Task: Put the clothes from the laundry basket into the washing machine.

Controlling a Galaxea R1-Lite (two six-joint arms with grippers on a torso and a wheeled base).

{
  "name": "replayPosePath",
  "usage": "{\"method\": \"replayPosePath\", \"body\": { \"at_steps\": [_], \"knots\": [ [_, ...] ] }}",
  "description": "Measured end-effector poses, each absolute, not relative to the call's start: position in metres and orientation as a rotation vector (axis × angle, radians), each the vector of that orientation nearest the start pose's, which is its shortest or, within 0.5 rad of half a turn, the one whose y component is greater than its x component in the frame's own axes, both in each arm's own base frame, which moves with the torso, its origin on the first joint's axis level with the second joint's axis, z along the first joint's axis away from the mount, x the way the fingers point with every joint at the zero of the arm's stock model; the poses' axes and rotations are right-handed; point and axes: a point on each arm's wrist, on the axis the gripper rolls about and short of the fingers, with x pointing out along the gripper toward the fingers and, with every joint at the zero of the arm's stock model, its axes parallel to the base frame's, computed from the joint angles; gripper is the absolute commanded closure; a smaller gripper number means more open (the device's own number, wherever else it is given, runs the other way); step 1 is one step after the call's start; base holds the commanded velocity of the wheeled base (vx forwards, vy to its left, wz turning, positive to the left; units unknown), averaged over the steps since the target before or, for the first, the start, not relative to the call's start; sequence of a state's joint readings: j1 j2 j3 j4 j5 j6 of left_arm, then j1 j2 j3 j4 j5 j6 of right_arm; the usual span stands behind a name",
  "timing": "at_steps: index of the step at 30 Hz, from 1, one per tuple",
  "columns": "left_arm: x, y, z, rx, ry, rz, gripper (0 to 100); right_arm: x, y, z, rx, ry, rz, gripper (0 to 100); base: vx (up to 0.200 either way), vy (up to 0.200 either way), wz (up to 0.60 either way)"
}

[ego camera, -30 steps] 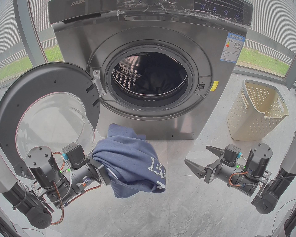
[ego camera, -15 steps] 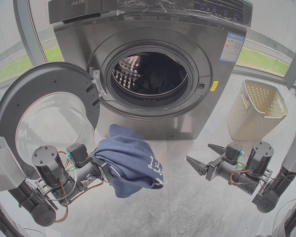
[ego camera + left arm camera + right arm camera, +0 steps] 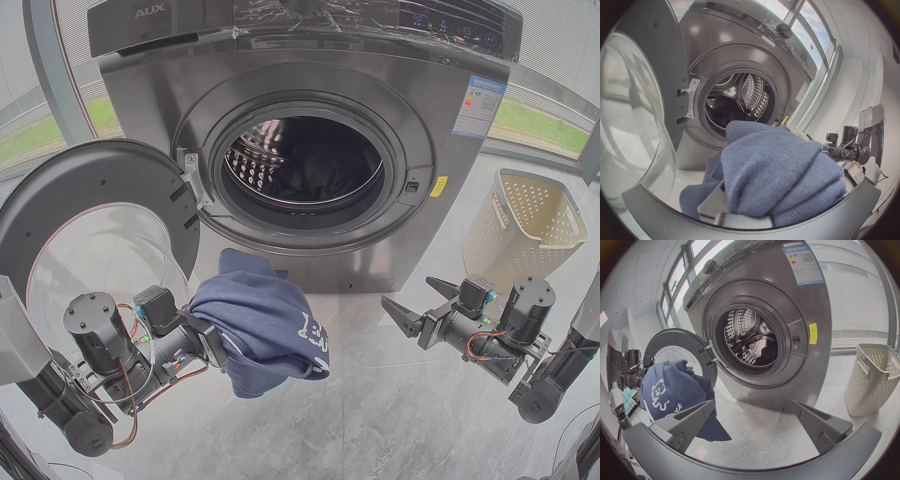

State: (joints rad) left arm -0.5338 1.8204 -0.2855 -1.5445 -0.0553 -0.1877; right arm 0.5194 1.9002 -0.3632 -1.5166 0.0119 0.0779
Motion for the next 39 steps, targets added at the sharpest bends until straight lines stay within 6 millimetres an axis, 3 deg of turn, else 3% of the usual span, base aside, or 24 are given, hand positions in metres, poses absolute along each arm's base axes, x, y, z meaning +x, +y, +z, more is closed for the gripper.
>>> {"method": "replayPosePath", "body": {
  "at_steps": [13,24,28,39],
  "knots": [
    [0.222,-0.133,0.118,-0.156,0.047,-0.585,100,0.243,0.14,0.109,0.07,0.045,0.531,0,0.015,0.0,0.0],
    [0.223,-0.133,0.117,-0.156,0.046,-0.585,100,0.242,0.139,0.107,0.068,0.054,0.531,0,0.2,0.0,0.0],
    [0.223,-0.134,0.117,-0.152,0.047,-0.589,100,0.238,0.138,0.103,0.061,0.079,0.536,0,0.2,0.0,0.0],
    [0.222,-0.135,0.116,-0.147,0.05,-0.598,100,0.221,0.141,0.092,0.034,0.141,0.592,0,0.0,0.0,0.0]
  ]
}}
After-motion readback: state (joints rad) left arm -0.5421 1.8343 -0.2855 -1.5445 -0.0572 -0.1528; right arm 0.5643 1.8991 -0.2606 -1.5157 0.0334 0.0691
